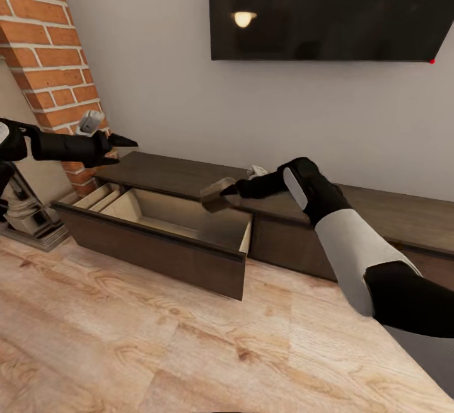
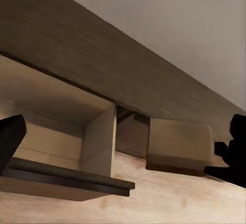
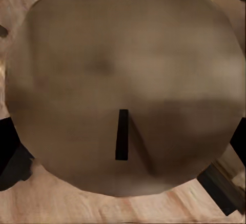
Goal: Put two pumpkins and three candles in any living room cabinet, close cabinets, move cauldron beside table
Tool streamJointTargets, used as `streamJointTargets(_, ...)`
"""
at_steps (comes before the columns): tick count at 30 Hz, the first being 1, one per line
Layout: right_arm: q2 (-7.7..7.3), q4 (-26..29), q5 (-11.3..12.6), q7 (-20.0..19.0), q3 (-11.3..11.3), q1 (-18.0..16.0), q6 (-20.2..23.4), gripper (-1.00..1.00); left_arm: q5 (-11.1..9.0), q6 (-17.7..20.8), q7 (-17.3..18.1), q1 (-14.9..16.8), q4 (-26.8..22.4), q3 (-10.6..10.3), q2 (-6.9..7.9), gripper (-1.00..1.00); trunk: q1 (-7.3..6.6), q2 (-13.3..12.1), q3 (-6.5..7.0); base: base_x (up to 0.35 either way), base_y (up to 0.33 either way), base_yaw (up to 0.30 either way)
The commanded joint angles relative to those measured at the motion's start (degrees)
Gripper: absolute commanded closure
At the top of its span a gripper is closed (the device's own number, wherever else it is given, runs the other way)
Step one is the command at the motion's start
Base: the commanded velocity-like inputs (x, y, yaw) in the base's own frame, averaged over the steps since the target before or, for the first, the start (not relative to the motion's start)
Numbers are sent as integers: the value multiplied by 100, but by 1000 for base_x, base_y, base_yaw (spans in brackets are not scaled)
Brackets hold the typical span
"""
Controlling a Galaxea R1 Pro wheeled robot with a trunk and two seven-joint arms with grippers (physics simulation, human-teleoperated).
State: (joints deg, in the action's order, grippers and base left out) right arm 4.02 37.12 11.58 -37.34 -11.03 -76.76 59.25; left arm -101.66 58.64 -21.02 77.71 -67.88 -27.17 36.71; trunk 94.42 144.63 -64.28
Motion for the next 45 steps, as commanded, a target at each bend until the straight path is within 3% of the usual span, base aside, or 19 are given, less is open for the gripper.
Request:
streamJointTargets(1, 76, -191, 70, 180, -10, -152, 39, 100, -57, -7, -82, 89, 142, -62, -28, -100, -1, 2, -6, 0, 0, 0)
streamJointTargets(3, 218, -456, 71, 529, -9, -416, 41, 100, -46, -12, -363, 170, 469, -113, -171, -100, -1, 2, -6, 0, 0, 0)
streamJointTargets(4, 277, -542, 72, 700, -7, -523, 42, 100, -40, -12, -665, 192, 642, -125, -292, -100, -1, 2, -6, 0, 0, 0)
streamJointTargets(5, 355, -627, 69, 921, -10, -628, 42, 100, -35, -13, -1243, 213, 870, -136, -525, -100, -1, 2, -6, 0, 0, 0)
streamJointTargets(8, 483, -727, 65, 1219, -12, -719, 46, 100, -25, -18, -2359, 255, 1347, -145, -1089, -100, -1, 2, -6, 0, 0, 0)
streamJointTargets(10, 526, -759, 64, 1395, -13, -742, 50, 100, 47, -28, -2922, 394, 1857, -147, -1532, -100, -1, 2, -6, 0, 0, 0)
streamJointTargets(11, 530, -766, 64, 1437, -13, -744, 50, 100, 90, -32, -2995, 420, 1954, -147, -1606, -100, -1, 2, -6, 0, 0, 0)
streamJointTargets(13, 540, -788, 67, 1629, -13, -749, 48, 100, 399, -44, -3230, 482, 2234, -146, -1888, -100, -1, 2, -6, 0, 0, 0)
streamJointTargets(15, 545, -801, 71, 1804, -13, -752, 45, 100, 1081, -57, -3587, 511, 2457, -140, -2288, -100, -1, 2, -6, 0, 0, 0)
streamJointTargets(18, 546, -810, 72, 1878, -12, -753, 52, 100, 1821, -116, -3892, 523, 2789, -118, -2733, -100, -1, 2, -6, 0, 0, 0)
streamJointTargets(22, 547, -839, 219, 1886, -13, -753, 75, 100, 1969, -262, -3964, 525, 2902, -108, -2882, -100, -1, 2, -6, 0, 0, 0)
streamJointTargets(27, 558, -902, 713, 1890, -30, -751, 75, 100, 1985, -391, -3960, 525, 2919, -91, -2914, -100, -1, 2, -6, 0, 0, 0)
streamJointTargets(29, 562, -911, 791, 1894, -36, -745, 75, 100, 1973, -400, -3937, 525, 2907, -86, -2915, -100, -1, 2, -6, 0, 0, 0)
streamJointTargets(32, 565, -916, 838, 1897, -44, -723, 75, 100, 1959, -400, -3910, 525, 2882, 110, -2916, -100, -1, 2, -6, 0, 0, 0)
streamJointTargets(35, 565, -917, 843, 1903, -46, -709, 75, 100, 1958, -400, -3904, 525, 2872, 179, -2916, -100, -1, 2, -6, 0, 0, 0)
streamJointTargets(45, 565, -922, 830, 1943, -52, -676, 75, 100, 1957, -406, -3901, 525, 2746, 211, -2916, -100, -1, 2, -6, 0, 0, 0)
